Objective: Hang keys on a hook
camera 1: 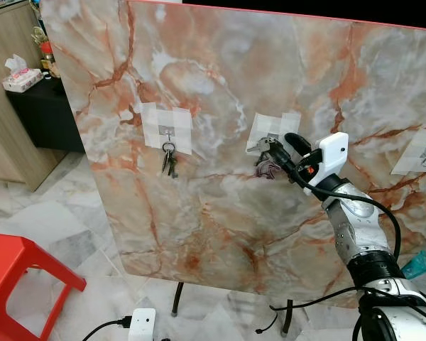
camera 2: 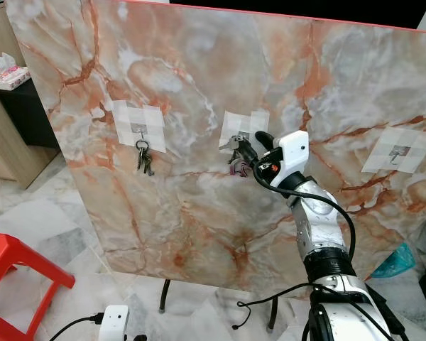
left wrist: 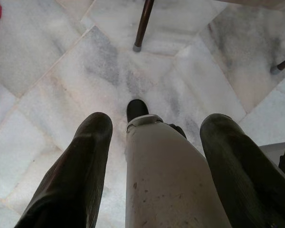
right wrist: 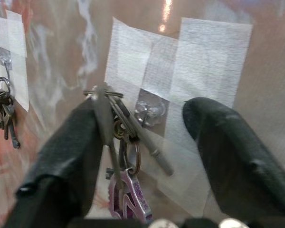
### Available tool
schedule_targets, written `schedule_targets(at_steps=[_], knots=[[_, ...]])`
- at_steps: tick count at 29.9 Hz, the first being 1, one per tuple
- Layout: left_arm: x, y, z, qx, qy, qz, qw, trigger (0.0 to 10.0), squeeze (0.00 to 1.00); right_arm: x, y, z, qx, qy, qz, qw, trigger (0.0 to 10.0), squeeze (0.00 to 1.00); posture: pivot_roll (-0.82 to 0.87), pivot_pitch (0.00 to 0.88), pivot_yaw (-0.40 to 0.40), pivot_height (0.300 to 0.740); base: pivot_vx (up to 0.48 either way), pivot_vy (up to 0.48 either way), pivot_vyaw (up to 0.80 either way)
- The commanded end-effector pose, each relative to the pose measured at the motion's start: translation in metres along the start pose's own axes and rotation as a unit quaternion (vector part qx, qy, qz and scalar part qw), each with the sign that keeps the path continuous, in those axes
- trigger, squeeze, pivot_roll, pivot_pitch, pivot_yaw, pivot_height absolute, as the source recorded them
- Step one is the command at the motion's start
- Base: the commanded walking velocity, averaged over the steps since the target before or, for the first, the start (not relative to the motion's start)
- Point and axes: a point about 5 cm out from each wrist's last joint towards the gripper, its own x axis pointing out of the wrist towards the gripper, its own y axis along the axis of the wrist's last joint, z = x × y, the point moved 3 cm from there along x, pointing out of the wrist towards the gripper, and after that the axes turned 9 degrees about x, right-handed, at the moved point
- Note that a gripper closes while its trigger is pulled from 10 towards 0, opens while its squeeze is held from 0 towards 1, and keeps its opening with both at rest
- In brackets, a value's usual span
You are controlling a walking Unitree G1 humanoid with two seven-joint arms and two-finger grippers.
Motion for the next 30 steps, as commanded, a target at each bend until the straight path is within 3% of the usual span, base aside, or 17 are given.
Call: schedule_targets(at_steps=[1, 8, 9, 10, 11, 12, 19, 22, 30], knots=[[-0.002, -0.012, 0.005, 0.005, -0.007, -0.02, 1.0, 10.0, 0.0, -0.006, 0.023, 0.03, -0.007, -0.079, 0.033, 0.996, 10.0, 0.95, 0.0, 0.007, -0.088, 0.74, 0.0, 0.0, 0.0], [-0.002, -0.012, 0.005, 0.005, -0.007, -0.02, 1.0, 10.0, 0.0, -0.007, 0.029, 0.037, 0.015, -0.098, 0.053, 0.994, 10.0, 0.9, 0.0, 0.007, -0.087, 0.74, 0.0, 0.0, 0.0], [-0.002, -0.012, 0.005, 0.005, -0.007, -0.02, 1.0, 10.0, 0.0, -0.007, 0.03, 0.038, 0.018, -0.099, 0.056, 0.993, 10.0, 0.44, 0.0, 0.007, -0.087, 0.74, 0.0, 0.0, 0.0], [-0.002, -0.012, 0.005, 0.005, -0.007, -0.02, 1.0, 10.0, 0.0, -0.007, 0.031, 0.038, 0.021, -0.099, 0.058, 0.993, 10.0, 0.31, 0.0, 0.008, -0.087, 0.74, 0.0, 0.0, 0.0], [-0.002, -0.012, 0.005, 0.005, -0.007, -0.02, 1.0, 10.0, 0.0, -0.007, 0.032, 0.038, 0.023, -0.099, 0.059, 0.993, 10.0, 0.31, 0.0, 0.008, -0.087, 0.74, 0.0, 0.0, 0.0], [-0.002, -0.012, 0.005, 0.005, -0.007, -0.02, 1.0, 10.0, 0.0, -0.007, 0.032, 0.038, 0.023, -0.099, 0.06, 0.993, 10.0, 0.0, 0.0, 0.008, -0.087, 0.74, 0.0, 0.0, 0.0], [-0.002, -0.012, 0.005, 0.007, -0.007, -0.02, 1.0, 10.0, 0.0, -0.009, 0.034, 0.043, -0.007, -0.129, 0.061, 0.99, 10.0, 0.0, 0.0, 0.008, -0.087, 0.74, 0.0, 0.0, 0.0], [-0.002, -0.012, 0.005, 0.007, -0.007, -0.02, 1.0, 10.0, 0.0, -0.01, 0.037, 0.043, 0.0, -0.13, 0.071, 0.989, 10.0, 0.0, 0.0, 0.008, -0.087, 0.74, 0.0, 0.0, 0.0], [-0.002, -0.012, 0.005, 0.009, -0.006, -0.02, 1.0, 10.0, 0.0, -0.009, 0.033, 0.025, -0.001, -0.069, 0.058, 0.996, 10.0, 0.0, 0.0, 0.008, -0.085, 0.74, 0.0, 0.0, 0.0]])
